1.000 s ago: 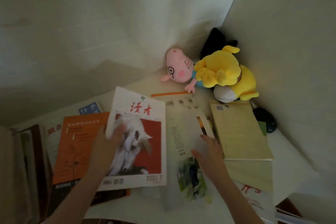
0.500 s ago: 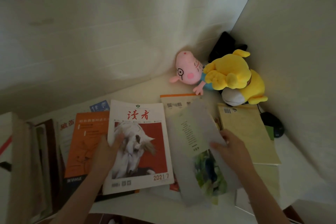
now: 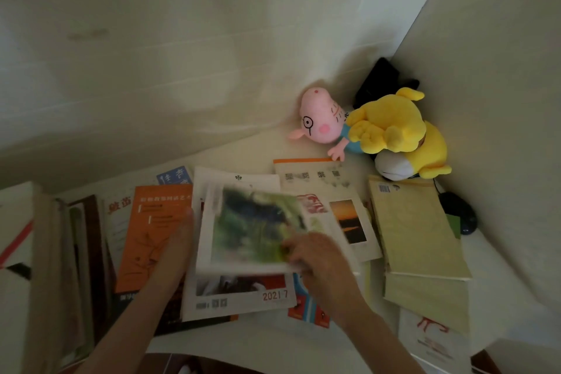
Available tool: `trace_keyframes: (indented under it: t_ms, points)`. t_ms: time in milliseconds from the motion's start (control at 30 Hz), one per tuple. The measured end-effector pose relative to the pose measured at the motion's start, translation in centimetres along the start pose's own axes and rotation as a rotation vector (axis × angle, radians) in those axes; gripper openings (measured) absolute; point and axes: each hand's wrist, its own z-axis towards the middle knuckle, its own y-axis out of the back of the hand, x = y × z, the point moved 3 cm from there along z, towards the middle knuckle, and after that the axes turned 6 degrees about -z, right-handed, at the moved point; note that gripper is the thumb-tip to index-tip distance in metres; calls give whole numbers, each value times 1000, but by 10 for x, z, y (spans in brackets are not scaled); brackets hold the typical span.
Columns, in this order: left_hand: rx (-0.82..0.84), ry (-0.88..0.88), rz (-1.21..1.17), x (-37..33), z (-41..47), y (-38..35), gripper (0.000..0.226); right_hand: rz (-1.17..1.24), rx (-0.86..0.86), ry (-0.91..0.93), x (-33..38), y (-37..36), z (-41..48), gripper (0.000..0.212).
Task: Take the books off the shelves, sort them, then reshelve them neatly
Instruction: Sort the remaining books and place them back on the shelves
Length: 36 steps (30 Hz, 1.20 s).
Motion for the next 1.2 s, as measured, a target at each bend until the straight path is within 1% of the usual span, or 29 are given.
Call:
trace_keyframes:
  t_ms: [33,67,100,167,233,300,367,400,433,467,500,567,633,700,767,833,900,1000,1033,1100,1200]
  points:
    - [-18,33,-57,-4,1,2,37,-62,126,33,-7,-21,-12,16]
    - [-19,47,-83,-10,-2,4,44,-115,211,41,-16,-37,-25,27]
    - [16,59,-103,-11,-2,5,47,-145,246,12,-25,-45,-35,36]
    - [93,64,-105,-18,-7,5,36,-133,219,-136,-42,-43,-51,42]
    - [205,-22,-49,-21,-13,4,21,-30,172,-409,-48,-34,-59,45]
    - [252,-95,21,-15,-15,5,23,108,149,-669,-43,-29,-63,38]
    - [241,-151,66,-11,-15,8,28,299,125,-982,-35,-31,-66,19]
    - [237,-160,89,-9,-16,9,30,454,102,-1151,-32,-34,-68,11]
    - [236,-167,100,-8,-15,10,32,638,80,-1299,-28,-38,-69,18]
    - [234,-166,110,-9,-17,11,33,821,41,-1408,-27,-42,-69,26]
    - [232,-170,106,-10,-17,12,33,922,-4,-1469,-28,-44,-67,30]
    - [234,-176,87,-12,-19,13,33,882,-66,-1465,-34,-49,-59,30]
    - [240,-175,94,-13,-20,13,33,739,-147,-1377,-33,-49,-51,22]
    - [243,-179,88,-13,-20,12,35,649,-260,-1262,-29,-41,-45,15]
    - [239,-186,72,-14,-21,11,33,692,-346,-1204,-29,-31,-45,8]
    - [233,-193,62,-15,-22,10,30,785,-368,-1182,-38,-18,-46,11]
    - [238,-185,56,-13,-20,9,26,842,-284,-1139,-51,-8,-42,12]
    - [234,-158,70,-9,-17,9,23,788,14,-1044,-58,-12,-17,12]
    - [223,-154,70,-9,-16,9,21,755,81,-1002,-56,-18,-6,13]
    - [207,-147,60,-10,-18,9,20,732,121,-933,-49,-35,16,18]
    - [198,-132,11,-13,-21,7,25,686,106,-888,-35,-54,36,27]
